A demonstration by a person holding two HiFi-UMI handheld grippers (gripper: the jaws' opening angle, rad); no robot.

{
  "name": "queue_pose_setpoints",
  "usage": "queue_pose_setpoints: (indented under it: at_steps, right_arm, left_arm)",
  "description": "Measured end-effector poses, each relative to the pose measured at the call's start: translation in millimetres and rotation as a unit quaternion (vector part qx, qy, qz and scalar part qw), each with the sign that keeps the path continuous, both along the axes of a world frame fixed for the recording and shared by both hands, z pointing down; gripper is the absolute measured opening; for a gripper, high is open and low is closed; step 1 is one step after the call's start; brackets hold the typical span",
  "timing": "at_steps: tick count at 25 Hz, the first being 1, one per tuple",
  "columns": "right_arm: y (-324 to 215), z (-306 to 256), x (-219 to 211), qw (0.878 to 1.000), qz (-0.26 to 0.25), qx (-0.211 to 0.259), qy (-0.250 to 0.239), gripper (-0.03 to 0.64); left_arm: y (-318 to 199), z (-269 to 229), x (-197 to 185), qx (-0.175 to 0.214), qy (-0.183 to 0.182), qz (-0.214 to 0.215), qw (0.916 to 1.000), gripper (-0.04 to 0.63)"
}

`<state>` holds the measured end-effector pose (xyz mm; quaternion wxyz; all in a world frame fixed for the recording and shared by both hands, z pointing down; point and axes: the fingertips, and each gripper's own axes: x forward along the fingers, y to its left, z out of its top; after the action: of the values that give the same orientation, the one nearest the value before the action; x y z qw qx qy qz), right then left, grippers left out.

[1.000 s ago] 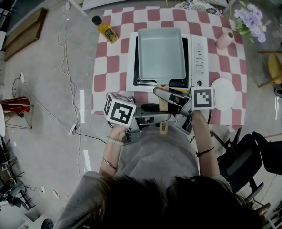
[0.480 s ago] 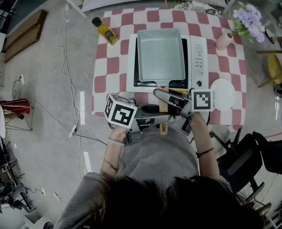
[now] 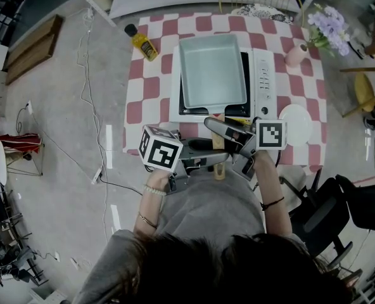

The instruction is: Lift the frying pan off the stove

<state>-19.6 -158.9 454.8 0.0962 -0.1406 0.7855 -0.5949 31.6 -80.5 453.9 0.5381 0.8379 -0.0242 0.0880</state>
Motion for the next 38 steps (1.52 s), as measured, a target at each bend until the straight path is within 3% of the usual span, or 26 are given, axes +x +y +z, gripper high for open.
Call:
queue_pose_setpoints:
  at_steps: [25, 38]
  right_arm:
    - [12, -57, 3, 0.996, 0.025, 0.084, -0.018, 0.215]
    - [9, -78, 23, 0.990, 0.047, 0.130, 0.004, 0.215]
  left_arm:
    - [14, -44, -3, 0.075, 0.003, 0.007, 0.9972, 0.170]
    - [14, -67, 7, 0.113, 0.012, 0.019, 0.9933, 0.169]
